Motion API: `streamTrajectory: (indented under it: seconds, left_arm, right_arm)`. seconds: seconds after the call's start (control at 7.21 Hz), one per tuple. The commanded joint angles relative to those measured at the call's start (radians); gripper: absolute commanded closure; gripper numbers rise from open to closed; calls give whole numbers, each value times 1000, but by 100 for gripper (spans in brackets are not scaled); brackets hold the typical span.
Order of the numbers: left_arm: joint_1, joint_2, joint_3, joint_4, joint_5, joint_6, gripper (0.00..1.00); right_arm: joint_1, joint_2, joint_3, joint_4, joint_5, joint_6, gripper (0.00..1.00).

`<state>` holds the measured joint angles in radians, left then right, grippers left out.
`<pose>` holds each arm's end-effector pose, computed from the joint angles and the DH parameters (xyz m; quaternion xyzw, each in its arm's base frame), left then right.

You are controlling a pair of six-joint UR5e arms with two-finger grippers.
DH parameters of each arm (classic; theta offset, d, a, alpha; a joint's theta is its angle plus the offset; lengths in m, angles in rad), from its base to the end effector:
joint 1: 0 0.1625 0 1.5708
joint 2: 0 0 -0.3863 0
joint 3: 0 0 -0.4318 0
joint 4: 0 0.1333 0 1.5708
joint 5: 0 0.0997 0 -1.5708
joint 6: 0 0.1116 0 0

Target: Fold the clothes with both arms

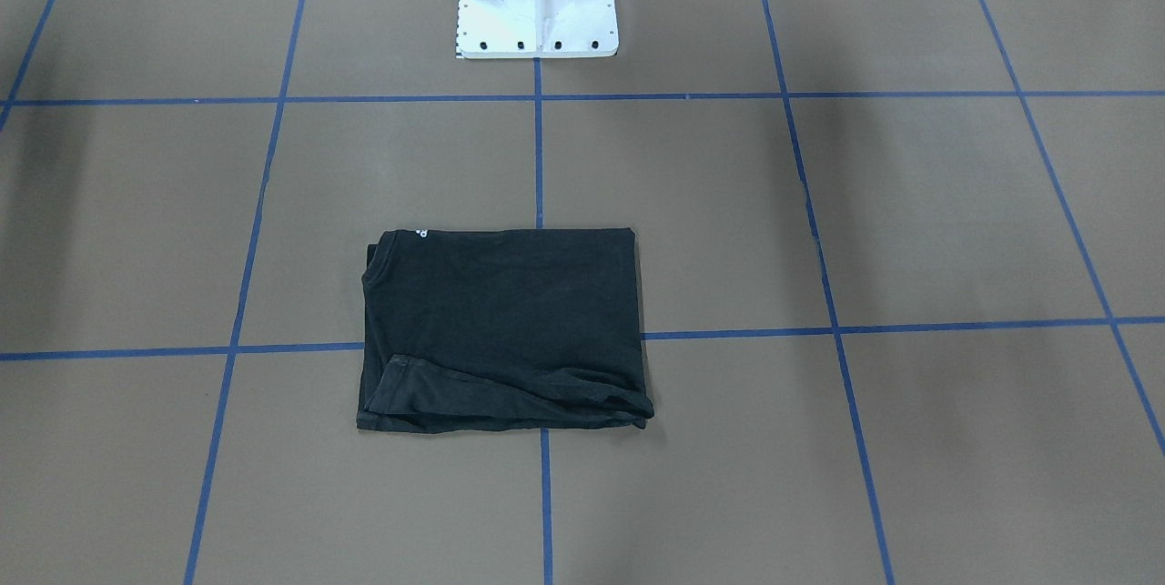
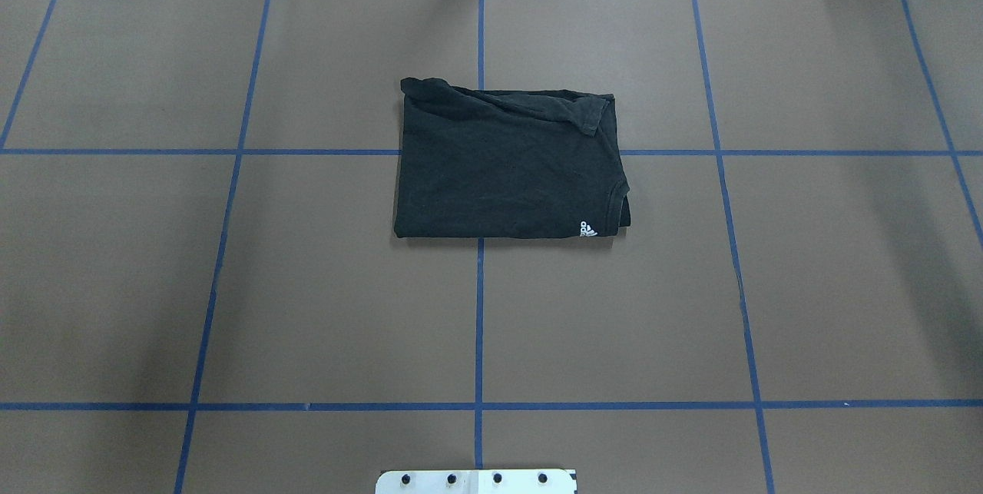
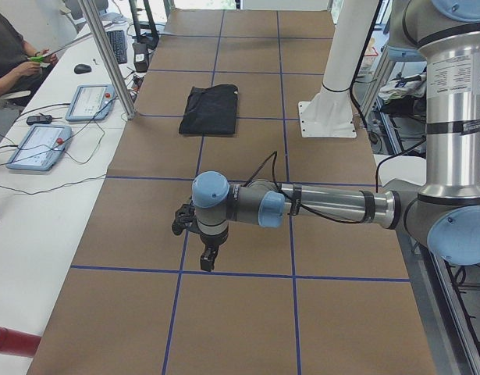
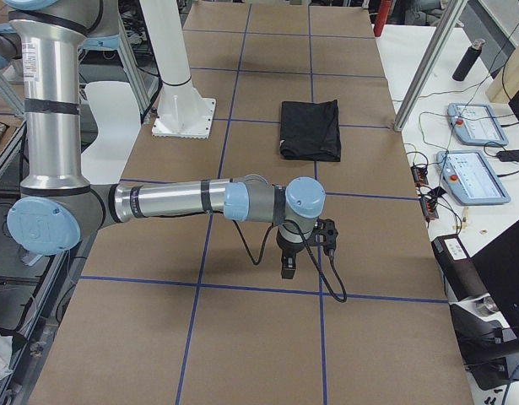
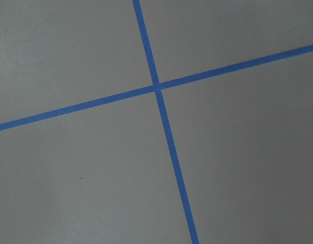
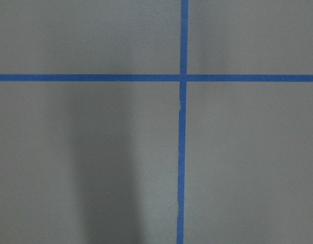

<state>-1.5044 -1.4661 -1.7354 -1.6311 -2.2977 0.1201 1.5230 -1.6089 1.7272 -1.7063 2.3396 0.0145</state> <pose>-0.0259 -0.5025 0.5917 0.0657 0.3532 0.1081 0.9269 0.0312 -0.5144 0.5795 -0.0197 -0.3746 -0.0122 0.9269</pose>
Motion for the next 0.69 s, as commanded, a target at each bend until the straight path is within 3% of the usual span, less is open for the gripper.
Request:
streamTrajectory:
  seconds: [0.0, 0.55]
  left_arm:
    - [0, 1, 7, -3, -2, 4, 0]
    - [-2, 3, -3, -3, -2, 4, 0]
  right_arm:
    - [-9, -25, -20, 30, -33, -28, 0]
    - [-6, -66, -23, 100, -14, -70, 0]
